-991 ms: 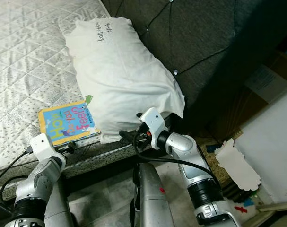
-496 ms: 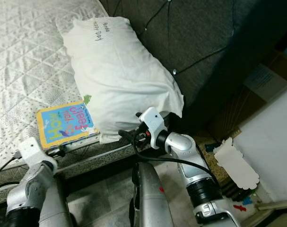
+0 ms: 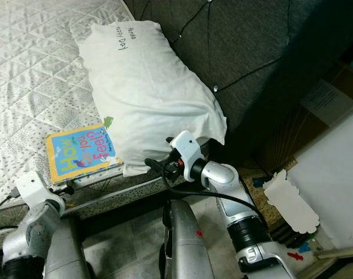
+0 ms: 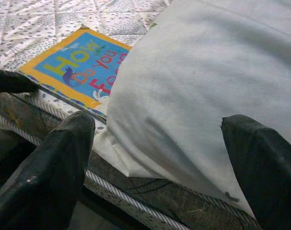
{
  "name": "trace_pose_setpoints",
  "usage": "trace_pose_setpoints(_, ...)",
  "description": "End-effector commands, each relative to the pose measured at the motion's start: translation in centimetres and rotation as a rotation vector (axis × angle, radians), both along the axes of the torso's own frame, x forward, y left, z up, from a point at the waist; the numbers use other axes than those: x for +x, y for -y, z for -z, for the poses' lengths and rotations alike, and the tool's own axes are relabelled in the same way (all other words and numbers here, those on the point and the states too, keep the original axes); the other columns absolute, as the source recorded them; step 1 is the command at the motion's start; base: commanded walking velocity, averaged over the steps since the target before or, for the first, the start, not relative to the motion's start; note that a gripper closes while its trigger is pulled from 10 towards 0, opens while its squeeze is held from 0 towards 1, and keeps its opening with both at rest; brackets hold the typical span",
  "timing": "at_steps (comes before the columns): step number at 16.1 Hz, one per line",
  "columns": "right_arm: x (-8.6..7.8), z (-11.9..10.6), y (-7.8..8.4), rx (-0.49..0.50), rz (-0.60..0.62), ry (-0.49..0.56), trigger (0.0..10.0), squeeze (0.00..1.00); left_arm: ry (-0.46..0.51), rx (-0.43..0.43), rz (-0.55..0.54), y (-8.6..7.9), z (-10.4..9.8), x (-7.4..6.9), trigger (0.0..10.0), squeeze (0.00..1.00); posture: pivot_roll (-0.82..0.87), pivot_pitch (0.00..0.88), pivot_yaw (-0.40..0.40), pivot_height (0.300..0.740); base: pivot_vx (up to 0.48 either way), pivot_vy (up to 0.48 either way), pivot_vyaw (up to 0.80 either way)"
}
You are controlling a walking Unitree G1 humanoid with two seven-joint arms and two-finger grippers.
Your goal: Clean up the room
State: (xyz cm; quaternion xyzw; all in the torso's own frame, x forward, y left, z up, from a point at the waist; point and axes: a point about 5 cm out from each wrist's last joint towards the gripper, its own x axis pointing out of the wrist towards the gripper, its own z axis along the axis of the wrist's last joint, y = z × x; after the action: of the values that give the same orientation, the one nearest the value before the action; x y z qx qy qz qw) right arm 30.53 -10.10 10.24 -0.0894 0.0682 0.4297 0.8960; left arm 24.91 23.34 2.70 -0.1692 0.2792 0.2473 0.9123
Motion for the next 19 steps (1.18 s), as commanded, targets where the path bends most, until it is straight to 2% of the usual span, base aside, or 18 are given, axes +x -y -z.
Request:
trace_pose_setpoints(1,0.2,0.0,0.5,-0.007,0.017,0.006,10.0,0.00,-0.061,0.060,-0.114,-2.8,0.5,-1.6,10.0,0.00,-0.04,0.080,-0.113,0.555,0.000,0.000,0.00)
trace_pose_setpoints(3,0.3,0.0,0.5,-0.006,0.020,0.007,10.0,0.00,-0.052,0.066,-0.107,-2.8,0.3,-1.3,10.0,0.00,-0.04,0.079,-0.113,0.555,0.000,0.000,0.00)
trace_pose_setpoints(5,0.4,0.0,0.4,-0.002,0.023,0.012,10.0,0.00,-0.037,0.050,-0.039,-0.5,0.1,-0.6,10.0,0.00,-0.03,0.067,-0.111,0.555,0.000,0.000,0.00)
trace_pose_setpoints(6,0.5,0.0,0.3,-0.001,0.025,0.015,10.0,0.00,-0.035,0.050,-0.023,0.0,0.1,-0.5,10.0,0.00,-0.03,0.065,-0.110,0.555,0.000,0.000,0.00)
trace_pose_setpoints(7,0.7,0.0,0.2,0.012,0.041,0.012,10.0,0.00,-0.028,0.039,0.011,1.4,0.0,-0.3,10.0,0.00,-0.03,0.059,-0.108,0.555,0.000,0.000,0.00)
trace_pose_setpoints(10,1.4,-0.4,-0.2,0.044,0.084,0.010,10.0,0.00,-0.017,0.051,0.124,4.3,-0.3,-0.1,10.0,0.00,-0.01,0.041,-0.101,0.555,0.000,0.000,0.00)
trace_pose_setpoints(12,2.3,-1.1,-0.9,0.141,0.145,-0.033,10.0,0.00,-0.002,0.096,0.241,5.7,-0.7,0.3,10.0,0.00,0.00,0.023,-0.093,0.555,0.000,0.000,0.00)
trace_pose_setpoints(15,3.1,-2.2,-2.0,0.275,0.194,-0.044,10.0,0.00,0.102,0.212,0.374,7.2,-2.9,1.5,10.0,0.00,0.02,0.000,-0.077,0.555,0.000,0.000,0.00)
trace_pose_setpoints(16,3.6,-2.9,-2.4,0.359,0.232,-0.039,10.0,0.00,0.183,0.309,0.423,7.7,-4.8,1.8,10.0,0.00,0.03,0.000,-0.064,0.560,0.000,0.000,0.00)
trace_pose_setpoints(19,4.9,-4.4,-3.8,0.503,0.287,-0.066,10.0,0.00,0.370,0.493,0.423,7.1,-8.6,2.4,10.0,0.00,0.06,0.000,-0.035,0.592,0.000,0.000,0.00)
